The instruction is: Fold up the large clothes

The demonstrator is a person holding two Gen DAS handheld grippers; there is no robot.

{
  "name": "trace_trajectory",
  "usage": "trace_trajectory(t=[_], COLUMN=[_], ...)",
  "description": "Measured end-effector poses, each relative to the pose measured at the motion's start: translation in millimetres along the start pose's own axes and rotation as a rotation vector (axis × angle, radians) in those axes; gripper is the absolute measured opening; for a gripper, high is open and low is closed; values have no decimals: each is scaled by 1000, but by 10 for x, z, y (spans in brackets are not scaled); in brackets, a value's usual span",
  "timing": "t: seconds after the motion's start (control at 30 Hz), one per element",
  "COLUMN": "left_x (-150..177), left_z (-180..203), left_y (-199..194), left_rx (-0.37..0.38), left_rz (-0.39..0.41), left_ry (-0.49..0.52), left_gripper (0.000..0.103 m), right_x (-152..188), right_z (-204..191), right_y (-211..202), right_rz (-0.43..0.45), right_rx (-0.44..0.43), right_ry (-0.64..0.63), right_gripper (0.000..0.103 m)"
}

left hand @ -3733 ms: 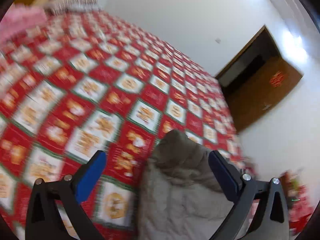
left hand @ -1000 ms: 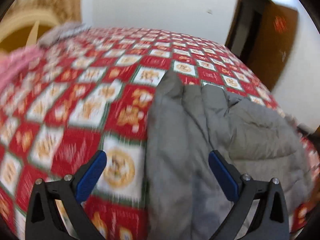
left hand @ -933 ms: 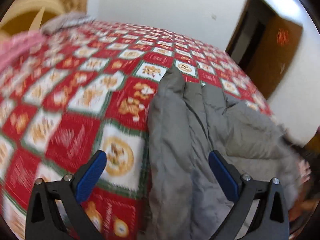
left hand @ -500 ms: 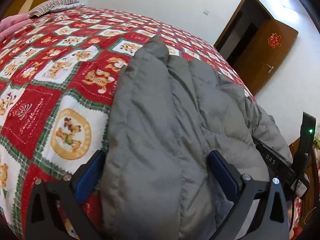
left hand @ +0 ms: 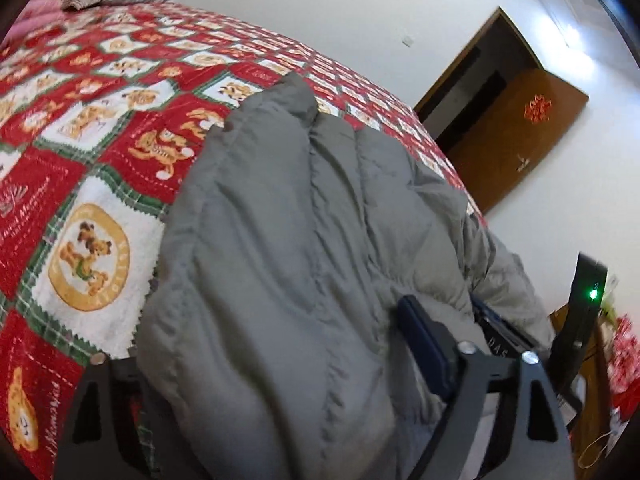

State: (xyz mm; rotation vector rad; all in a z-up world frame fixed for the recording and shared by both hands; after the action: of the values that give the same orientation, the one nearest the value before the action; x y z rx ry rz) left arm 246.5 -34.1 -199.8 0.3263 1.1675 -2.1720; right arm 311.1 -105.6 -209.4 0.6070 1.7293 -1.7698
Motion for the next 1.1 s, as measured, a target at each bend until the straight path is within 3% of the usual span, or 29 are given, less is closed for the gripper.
trace_trajectory(t=[0.13,0.2,0.27,0.33,0.43,0.53,0.57,0.67,0.7,0.8,0.93,1.1], left_x=[9,19,4,-10,-28,-59,-79,-136,-172,-223,-257,-307], left_z=[2,-5,-26,-38,-36,9,30,148,239,447,662,857], left_y=[-15,-29,-31,-26,-18,15,31,48,3,-169,-447,-863], left_rx=[-18,-18,2,33,57,61,56,130,161,197,263,297], left_rz=[-4,-3,-1,-4,-7,13,26,25,31,62,86,118], left_ry=[31,35,9,-26,-49,-47,-40,-46,-35,40,92,202], left_gripper=[83,84,88,92,95,95,88,37,28,20,19,19], right_x=[-62,-295,-577,-731,-492,-433,-433,-424,-427,-420,-332,-212], right_z=[31,39,50,-15,-108,-113,-123,-128,-141,-121,-160,-570], right_y=[-61,-199,-270,-90,418,476,475,481,490,482,424,289], right_rz=[-39,-7,34,-5,-148,-87,-85,-88,-88,-88,-89,-104], right_rx=[-61,-112,-103,-141,-155,-139,-132,-124,-122,-134,-182,-276], right_ry=[41,63,53,72,104,97,92,83,83,109,196,290], right_gripper=[15,15,15,15,14,12,12,12,12,12,12,13])
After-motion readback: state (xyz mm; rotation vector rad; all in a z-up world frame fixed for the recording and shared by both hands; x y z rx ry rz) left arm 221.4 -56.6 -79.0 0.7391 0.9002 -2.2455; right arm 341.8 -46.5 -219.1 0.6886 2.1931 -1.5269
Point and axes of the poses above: each gripper's, at about its wrist camera, not at the fingertips, and y roughly the way its jaws point, z to its right, x to its underside, the point moved 8 cm from there along y, roughly the way its jaws point, and after that the axes turned 6 degrees about -y, right-handed, at the moved point
